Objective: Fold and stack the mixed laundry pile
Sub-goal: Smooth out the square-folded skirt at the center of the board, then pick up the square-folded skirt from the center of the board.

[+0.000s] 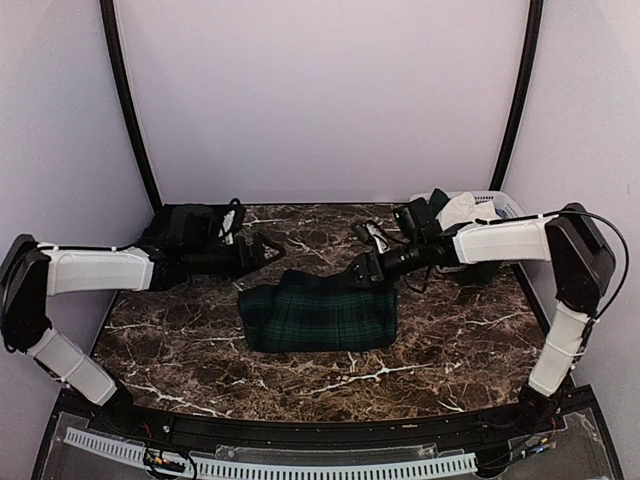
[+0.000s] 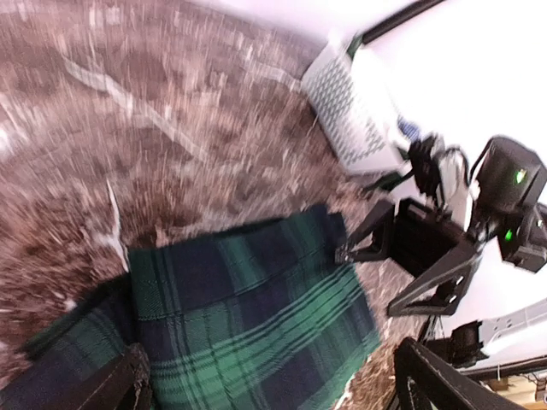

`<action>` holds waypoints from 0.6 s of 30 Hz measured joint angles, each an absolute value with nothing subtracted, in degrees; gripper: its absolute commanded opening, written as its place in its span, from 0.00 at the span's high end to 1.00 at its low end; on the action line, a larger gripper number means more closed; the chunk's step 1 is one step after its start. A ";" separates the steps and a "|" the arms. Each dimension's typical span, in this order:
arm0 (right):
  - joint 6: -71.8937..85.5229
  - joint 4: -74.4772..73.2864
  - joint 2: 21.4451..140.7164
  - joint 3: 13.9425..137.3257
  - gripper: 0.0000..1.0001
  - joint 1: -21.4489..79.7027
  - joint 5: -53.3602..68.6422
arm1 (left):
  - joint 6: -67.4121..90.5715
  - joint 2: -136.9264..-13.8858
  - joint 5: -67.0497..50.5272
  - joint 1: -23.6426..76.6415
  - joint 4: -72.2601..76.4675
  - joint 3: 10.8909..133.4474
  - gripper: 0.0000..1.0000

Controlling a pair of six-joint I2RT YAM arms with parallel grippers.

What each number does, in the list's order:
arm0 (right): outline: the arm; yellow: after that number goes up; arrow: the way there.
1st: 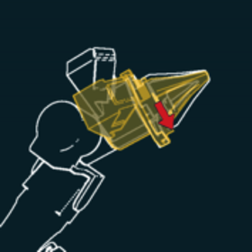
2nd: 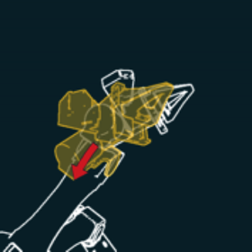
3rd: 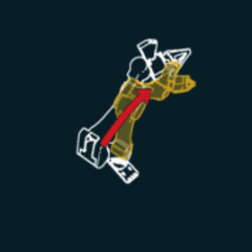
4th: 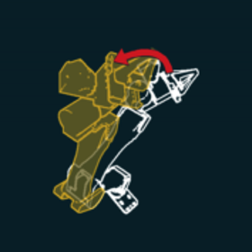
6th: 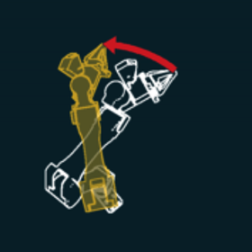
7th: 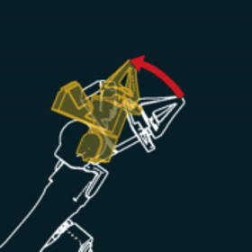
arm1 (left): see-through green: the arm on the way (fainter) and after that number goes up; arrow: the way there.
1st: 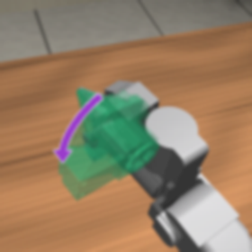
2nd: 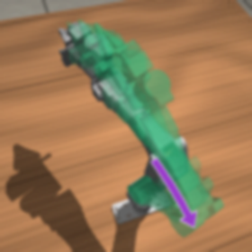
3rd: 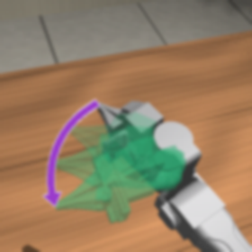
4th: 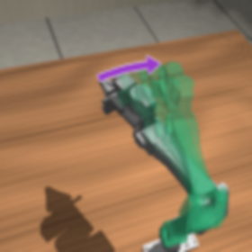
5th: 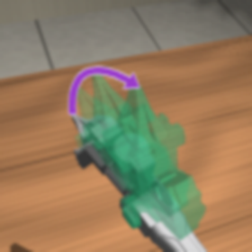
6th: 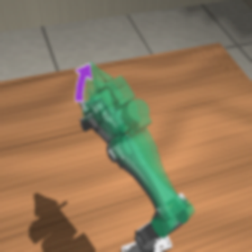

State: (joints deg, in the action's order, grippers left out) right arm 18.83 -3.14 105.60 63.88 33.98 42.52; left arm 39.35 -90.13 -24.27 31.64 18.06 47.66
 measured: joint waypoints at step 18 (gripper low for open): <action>5.30 -24.93 119.50 93.60 0.61 66.46 7.81 | 47.35 -63.11 -14.11 23.99 -10.24 40.27 0.01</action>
State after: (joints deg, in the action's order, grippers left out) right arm 5.30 -24.93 119.50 93.60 66.46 7.81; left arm 47.35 -63.11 -14.11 23.99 -10.24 40.27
